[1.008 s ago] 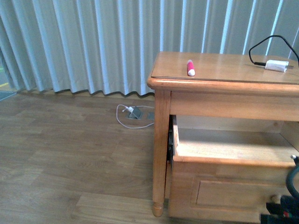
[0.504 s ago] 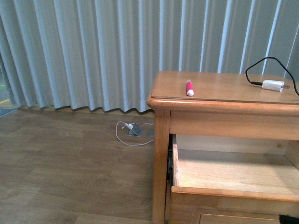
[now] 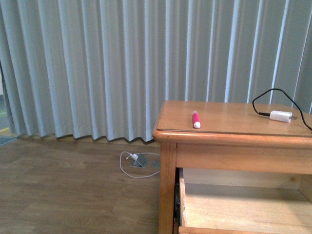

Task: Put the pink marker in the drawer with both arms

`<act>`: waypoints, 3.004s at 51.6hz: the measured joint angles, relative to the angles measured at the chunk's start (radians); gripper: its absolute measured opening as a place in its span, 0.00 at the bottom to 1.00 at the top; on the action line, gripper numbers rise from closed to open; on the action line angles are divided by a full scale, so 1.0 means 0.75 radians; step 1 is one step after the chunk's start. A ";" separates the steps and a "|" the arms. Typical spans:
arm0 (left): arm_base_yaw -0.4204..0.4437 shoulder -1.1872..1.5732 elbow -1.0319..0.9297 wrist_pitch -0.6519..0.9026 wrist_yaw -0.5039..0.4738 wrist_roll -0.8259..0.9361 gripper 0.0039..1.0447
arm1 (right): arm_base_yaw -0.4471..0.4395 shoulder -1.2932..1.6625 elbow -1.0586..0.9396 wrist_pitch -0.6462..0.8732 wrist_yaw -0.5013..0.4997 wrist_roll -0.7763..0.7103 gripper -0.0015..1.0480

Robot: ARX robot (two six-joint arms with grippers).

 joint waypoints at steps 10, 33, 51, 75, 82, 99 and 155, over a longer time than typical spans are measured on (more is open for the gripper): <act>0.000 0.000 0.000 0.000 0.000 0.000 0.95 | -0.200 -0.182 0.066 -0.295 -0.230 -0.098 0.92; 0.000 0.000 0.000 0.000 0.000 0.000 0.95 | -0.197 -0.233 0.062 -0.333 -0.229 -0.132 0.92; -0.160 0.120 0.026 -0.040 -0.341 -0.052 0.95 | -0.197 -0.233 0.062 -0.333 -0.229 -0.132 0.92; -0.275 1.257 0.647 0.548 -0.098 0.085 0.95 | -0.196 -0.233 0.062 -0.333 -0.229 -0.132 0.92; -0.335 1.550 0.833 0.609 -0.101 0.073 0.95 | -0.196 -0.233 0.062 -0.333 -0.229 -0.133 0.92; -0.494 2.130 1.365 0.632 -0.161 0.106 0.95 | -0.196 -0.233 0.062 -0.333 -0.229 -0.133 0.92; -0.697 3.062 2.598 0.103 -0.139 0.047 0.95 | -0.196 -0.233 0.062 -0.333 -0.229 -0.136 0.92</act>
